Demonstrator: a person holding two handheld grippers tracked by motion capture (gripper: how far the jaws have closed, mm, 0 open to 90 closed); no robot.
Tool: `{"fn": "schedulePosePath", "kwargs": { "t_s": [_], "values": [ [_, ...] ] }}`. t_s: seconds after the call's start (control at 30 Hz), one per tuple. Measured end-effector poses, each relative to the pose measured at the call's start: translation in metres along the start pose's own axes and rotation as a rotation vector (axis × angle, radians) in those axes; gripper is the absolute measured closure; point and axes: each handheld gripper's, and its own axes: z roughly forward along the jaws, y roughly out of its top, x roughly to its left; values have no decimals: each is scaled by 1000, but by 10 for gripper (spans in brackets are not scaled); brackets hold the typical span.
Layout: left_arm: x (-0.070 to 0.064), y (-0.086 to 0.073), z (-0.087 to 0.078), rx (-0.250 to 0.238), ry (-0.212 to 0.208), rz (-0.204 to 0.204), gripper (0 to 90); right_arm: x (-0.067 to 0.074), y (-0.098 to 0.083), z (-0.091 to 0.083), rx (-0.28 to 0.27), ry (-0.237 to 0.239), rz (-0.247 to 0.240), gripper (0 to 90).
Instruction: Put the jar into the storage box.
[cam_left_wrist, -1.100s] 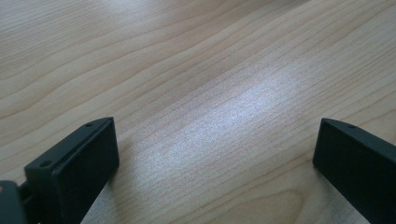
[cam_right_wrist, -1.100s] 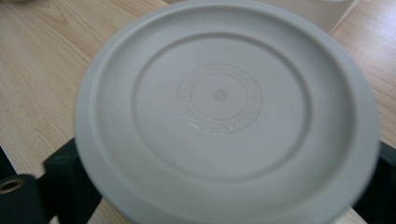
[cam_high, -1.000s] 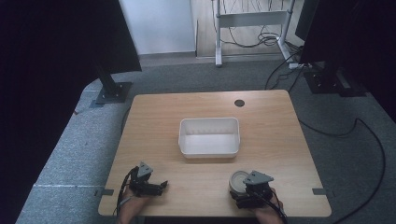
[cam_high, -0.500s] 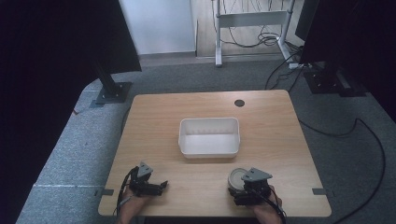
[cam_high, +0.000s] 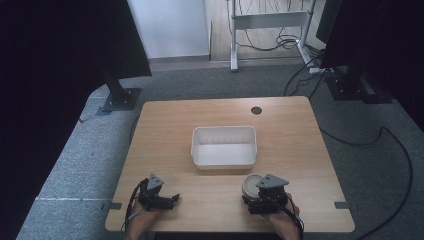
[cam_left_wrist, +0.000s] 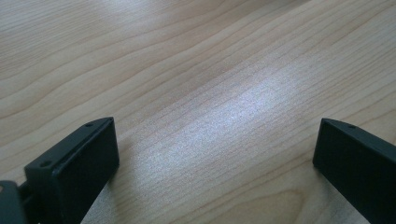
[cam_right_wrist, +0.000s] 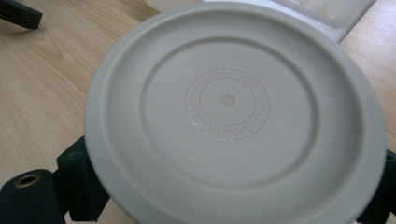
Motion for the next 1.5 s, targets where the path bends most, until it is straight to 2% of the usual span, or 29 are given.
{"fn": "schedulePosePath", "kwargs": {
  "t_s": [0.7, 1.5],
  "values": [
    [0, 0, 0, 0, 0, 0, 0, 0, 20, 9, 1, -3, -4, 92],
    [0, 0, 0, 0, 0, 0, 0, -2, 44, 18, -24, -2, -6, 91]
  ]
}}
